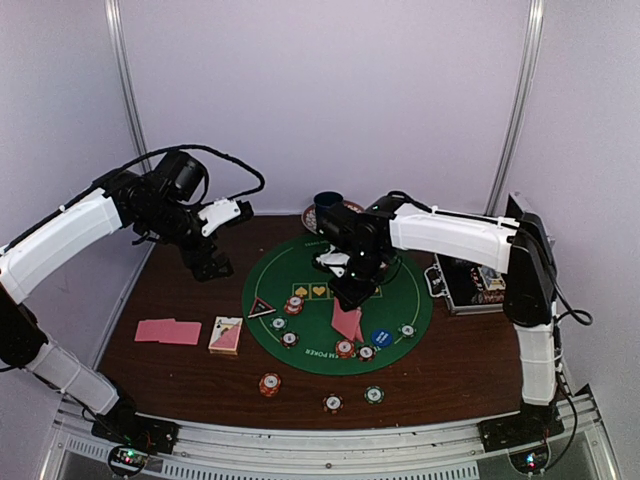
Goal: Distribute texas hold em gaming equipment
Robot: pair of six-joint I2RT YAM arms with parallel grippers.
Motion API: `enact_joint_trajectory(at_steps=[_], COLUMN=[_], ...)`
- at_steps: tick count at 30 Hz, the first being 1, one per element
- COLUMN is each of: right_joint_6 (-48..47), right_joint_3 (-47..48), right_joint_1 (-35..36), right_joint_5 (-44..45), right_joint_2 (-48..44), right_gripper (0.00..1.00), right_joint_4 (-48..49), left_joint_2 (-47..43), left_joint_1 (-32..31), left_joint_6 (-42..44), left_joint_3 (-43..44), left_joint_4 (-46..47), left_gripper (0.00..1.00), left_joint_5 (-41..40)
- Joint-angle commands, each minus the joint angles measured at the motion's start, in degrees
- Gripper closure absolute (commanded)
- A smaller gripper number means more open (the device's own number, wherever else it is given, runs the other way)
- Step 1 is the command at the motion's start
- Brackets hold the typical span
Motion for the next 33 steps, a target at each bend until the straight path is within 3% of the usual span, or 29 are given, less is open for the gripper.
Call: enact_joint_trajectory(at_steps=[1,6,12,18,25,29,33], right_joint_6=[-0.65,0.06,0.50,1.04,1.23,1.57,2.75], right_joint_3=[-3.35,-5.42,-6.79,-7.58,-8.16,-8.49,-7.50], right_joint_1=[0.62,1.05,1.48,1.49,1.74,1.77,1.66], right_joint_5=[3.41,1.91,1.98,2.13,0.68,1.43,1.72], right_joint_2=[-2.47,-3.30,-3.48,-4.18,-3.63,-4.14,-6.48], right_gripper=[0.89,0.80,0.76,0.82,0.82,0.99,1.00], right_joint_4=[3.17,4.86,5.83,7.41,7.68,8.56,9.90], left_joint_2=[-1.09,-1.03,-1.16,-1.12,-1.20,-1.23,-1.08], left_joint_1=[0.50,0.50,0.50,0.50,0.50,0.50,0.50], left_joint_6=[0.78,1.01,1.18,1.25,1.68,1.62,0.65], left_joint_3=[-0.15,0.14,0.40,0.92,1.13,1.25,2.01], left_joint_4=[1.85,1.72,1.69,1.46,1.13,1.14,1.60], left_gripper=[0.02,0.03,0.03,0.03,0.04,0.04,0.03], left_joint_5=[0.68,0.33,0.29,0.38,0.55,0.68,-0.14])
